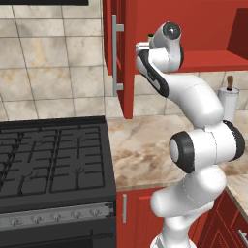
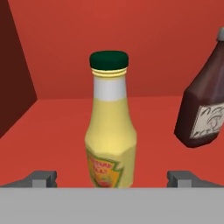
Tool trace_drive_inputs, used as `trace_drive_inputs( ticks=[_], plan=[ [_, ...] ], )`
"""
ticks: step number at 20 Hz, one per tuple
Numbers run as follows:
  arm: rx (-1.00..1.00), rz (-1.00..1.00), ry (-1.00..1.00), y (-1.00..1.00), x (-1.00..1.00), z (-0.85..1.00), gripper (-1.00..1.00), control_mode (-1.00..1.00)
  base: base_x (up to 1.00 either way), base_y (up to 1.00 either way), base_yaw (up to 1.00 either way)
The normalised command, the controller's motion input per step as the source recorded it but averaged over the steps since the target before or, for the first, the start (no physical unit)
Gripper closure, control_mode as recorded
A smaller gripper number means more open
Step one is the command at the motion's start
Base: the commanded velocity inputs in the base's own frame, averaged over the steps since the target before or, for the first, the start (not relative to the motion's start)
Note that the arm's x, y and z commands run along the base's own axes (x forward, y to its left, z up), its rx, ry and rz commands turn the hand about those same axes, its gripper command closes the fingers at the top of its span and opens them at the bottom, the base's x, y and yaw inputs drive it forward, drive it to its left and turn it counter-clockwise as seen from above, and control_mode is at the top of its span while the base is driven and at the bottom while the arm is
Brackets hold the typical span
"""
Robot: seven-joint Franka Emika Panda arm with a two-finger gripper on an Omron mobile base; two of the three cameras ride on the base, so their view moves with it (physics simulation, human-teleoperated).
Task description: Move the mustard and ketchup from the cabinet to the dining counter.
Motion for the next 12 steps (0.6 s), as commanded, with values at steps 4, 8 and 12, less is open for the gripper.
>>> trace_drive_inputs(
  ticks=[4, 8, 12],
  plan=[
    [0.00, 0.00, 0.00, 0.00, 0.27, 0.00, -1.00, -1.00, 0.00, 0.00, 0.00],
    [0.00, 0.00, 0.00, 0.00, 0.29, 0.00, -1.00, -1.00, 0.00, 0.00, 0.00],
    [0.00, 0.00, 0.00, 0.00, 0.20, 0.00, -1.00, -1.00, 0.00, 0.00, 0.00]
  ],
)
